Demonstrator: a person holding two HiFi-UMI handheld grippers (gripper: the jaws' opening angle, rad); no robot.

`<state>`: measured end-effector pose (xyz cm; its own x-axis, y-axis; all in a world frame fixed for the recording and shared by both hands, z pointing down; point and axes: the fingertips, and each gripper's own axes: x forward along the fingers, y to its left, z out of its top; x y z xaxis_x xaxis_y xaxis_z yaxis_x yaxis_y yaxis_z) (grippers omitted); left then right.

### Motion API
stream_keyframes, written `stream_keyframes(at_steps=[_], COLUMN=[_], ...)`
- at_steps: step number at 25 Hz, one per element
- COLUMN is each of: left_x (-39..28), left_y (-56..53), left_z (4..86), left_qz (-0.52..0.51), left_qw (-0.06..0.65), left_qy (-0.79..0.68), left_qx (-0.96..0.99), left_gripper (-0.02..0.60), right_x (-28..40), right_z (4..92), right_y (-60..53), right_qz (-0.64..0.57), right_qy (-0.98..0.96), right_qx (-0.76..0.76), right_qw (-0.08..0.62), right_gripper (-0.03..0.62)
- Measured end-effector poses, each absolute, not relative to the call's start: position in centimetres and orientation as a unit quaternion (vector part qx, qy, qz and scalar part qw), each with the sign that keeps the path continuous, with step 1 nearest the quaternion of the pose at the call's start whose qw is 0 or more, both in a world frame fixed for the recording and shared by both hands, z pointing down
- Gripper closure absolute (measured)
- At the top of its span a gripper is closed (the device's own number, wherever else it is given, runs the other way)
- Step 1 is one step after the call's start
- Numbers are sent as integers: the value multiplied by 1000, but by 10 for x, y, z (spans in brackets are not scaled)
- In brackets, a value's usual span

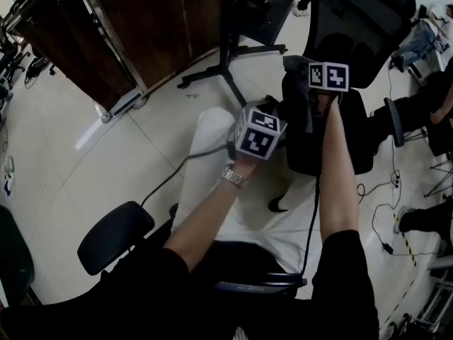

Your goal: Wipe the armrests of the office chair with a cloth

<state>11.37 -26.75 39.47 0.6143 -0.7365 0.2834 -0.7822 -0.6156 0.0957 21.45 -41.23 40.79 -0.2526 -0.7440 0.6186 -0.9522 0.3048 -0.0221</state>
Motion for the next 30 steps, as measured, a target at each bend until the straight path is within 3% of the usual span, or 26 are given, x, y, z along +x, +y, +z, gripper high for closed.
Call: stream_keyframes(at_steps=[4,16,30], left_x=[109,95,106], left_y=[-267,-270,-257], left_z=[390,393,389], left_qz=[112,108,106], left_qw=[94,100,100], left_qy=[-422,-428,-415], left_qx=[895,892,898], left_gripper=[588,588,588], right_x=[210,182,161], right_z=[449,471,471], right_y=[-417,-388,-238], right_qz=[221,224,212], right_qy=[-750,-754,-823], right_qx=[539,495,379], right_qw=[313,369,367], right_gripper=[572,572,572])
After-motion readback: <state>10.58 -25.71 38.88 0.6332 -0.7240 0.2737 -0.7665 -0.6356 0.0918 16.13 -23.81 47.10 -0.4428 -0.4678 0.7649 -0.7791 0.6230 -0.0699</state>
